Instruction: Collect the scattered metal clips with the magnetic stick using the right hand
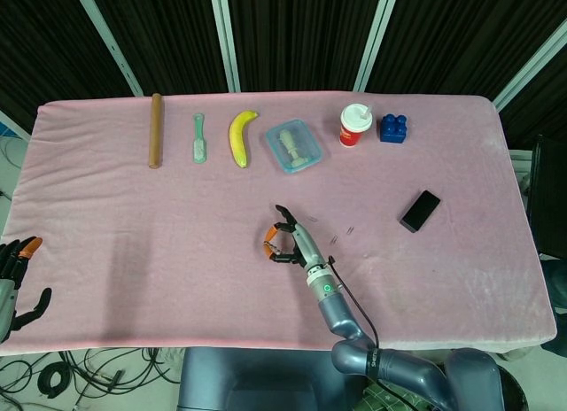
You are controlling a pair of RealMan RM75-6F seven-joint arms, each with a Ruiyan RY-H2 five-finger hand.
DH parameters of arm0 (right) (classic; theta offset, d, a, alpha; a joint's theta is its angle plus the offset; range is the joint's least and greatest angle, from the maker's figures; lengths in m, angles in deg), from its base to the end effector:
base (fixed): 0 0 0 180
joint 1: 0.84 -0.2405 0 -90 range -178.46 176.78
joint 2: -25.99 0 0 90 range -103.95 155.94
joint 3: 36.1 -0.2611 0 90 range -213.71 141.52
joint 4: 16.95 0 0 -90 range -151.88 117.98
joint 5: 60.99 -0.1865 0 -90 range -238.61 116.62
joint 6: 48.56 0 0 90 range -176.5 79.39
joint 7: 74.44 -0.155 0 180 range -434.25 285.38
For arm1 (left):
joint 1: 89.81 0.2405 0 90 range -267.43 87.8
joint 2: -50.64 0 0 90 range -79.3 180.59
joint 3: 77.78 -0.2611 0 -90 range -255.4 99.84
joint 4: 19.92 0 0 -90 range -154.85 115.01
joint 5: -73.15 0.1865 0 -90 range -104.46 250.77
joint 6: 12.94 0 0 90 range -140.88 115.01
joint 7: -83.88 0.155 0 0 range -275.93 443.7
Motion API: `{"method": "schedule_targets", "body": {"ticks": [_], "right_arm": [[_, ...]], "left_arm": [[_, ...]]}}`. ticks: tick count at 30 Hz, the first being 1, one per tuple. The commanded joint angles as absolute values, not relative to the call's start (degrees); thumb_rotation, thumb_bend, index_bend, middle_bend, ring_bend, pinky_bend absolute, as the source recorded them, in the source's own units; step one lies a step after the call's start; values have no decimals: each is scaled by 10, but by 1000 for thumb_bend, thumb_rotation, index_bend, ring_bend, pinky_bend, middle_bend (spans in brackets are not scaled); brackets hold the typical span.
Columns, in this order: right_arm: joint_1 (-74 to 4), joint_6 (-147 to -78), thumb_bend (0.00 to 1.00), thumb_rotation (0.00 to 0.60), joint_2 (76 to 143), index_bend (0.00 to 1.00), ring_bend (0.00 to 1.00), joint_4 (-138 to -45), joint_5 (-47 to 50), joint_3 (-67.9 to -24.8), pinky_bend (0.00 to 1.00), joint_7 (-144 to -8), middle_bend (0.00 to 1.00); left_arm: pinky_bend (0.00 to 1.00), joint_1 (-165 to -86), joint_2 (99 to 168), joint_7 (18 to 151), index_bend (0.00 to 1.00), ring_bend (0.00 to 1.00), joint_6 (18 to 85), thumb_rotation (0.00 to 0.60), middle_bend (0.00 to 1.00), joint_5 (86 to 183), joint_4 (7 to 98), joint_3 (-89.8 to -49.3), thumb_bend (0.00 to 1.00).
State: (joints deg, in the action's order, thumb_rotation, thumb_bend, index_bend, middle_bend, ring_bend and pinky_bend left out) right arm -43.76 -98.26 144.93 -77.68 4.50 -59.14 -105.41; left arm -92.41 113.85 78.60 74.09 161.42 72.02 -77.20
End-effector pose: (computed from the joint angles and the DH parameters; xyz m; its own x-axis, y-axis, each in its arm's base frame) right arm -0.0981 -0.3472 -0.1197 -0.5838 -0.4214 0.6940 -0.7864 0.0810 -0.6123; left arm -0.3109 0.1710 0.1850 0.3346 0.0236 0.9421 0.9423 -0.0092 -0.3345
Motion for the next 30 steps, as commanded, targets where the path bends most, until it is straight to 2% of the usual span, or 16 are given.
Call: {"method": "schedule_targets", "body": {"ticks": [1,13,21,30], "right_arm": [[-438,-986,388,600,1453,657,0,-768,54,-587,168,-1061,0],[-433,-1000,388,600,1444,657,0,-773,78,-588,168,-1085,0],[-405,-1026,388,600,1372,657,0,-829,94,-589,168,-1078,0],[-384,-1011,389,600,1324,657,0,-826,68,-595,168,-1089,0]], "left_arm": [[0,-924,1139,787,72,0,740,600,77,1614,720,-772,422],[0,-923,1140,788,72,0,743,600,77,1616,718,-772,422],[0,-923,1139,788,72,0,744,600,77,1617,718,-773,422],[0,-922,1140,793,72,0,745,600,77,1615,721,-772,422]]}}
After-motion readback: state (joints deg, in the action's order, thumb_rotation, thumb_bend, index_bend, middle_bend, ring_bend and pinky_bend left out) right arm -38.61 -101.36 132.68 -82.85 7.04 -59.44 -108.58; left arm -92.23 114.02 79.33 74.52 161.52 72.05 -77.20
